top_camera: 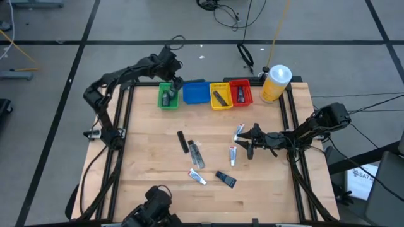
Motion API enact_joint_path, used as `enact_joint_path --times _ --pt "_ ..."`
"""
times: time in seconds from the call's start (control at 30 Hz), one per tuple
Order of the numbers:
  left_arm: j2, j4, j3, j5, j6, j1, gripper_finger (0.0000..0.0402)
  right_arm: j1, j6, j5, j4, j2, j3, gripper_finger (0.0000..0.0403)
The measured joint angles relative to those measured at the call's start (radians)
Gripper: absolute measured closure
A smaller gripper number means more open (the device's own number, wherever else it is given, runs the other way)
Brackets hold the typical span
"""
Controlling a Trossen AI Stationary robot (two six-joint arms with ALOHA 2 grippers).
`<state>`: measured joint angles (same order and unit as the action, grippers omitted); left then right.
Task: Pick & Place Travel size toiletries
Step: Put the black deodorant into the green bin, then put the bottom right white toothpaste into the blue bin
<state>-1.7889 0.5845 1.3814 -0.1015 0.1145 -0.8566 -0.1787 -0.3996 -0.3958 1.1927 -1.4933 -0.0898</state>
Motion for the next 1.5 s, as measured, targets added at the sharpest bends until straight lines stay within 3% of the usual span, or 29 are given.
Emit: enact_joint_path --times 0.17,0.37,0.5,0.73,0.9,1.17,1.27,1.5 --pt "0.029 0.061 -0.002 0.033 0.008 -0.003 0.0143 0.000 0.000 0.000 0.002 0.000 0.000 0.0248" --pt "0.003 -0.090 -0.110 0.092 -0.014 -0.010 0.0252 0.000 -0.006 0.000 0.004 0.000 0.000 0.0248" --pt "-0.002 -0.103 -0.155 0.082 -0.019 0.000 0.0321 0.000 -0.007 0.000 0.008 0.000 0.000 0.0248" --pt "0.074 -0.114 -0.155 0.079 0.021 0.025 0.0394 0.000 -0.006 -0.001 0.008 0.000 0.000 0.0248" --pt "0.175 -0.208 -0.249 0.029 0.021 0.103 0.0388 0.000 -0.007 -0.001 0.007 0.000 0.000 0.0248" --pt "0.266 -0.798 -0.673 0.000 -0.040 0.368 0.0394 0.000 0.000 -0.002 0.008 0.000 0.000 0.0248" --pt "0.265 -0.960 -0.792 0.000 -0.068 0.477 0.0399 0.000 0.008 -0.049 0.013 0.000 -0.001 0.0248" --pt "0.264 -1.229 -0.996 0.135 -0.119 0.606 0.0380 0.012 0.078 -0.054 0.080 0.000 -0.001 0.0248"
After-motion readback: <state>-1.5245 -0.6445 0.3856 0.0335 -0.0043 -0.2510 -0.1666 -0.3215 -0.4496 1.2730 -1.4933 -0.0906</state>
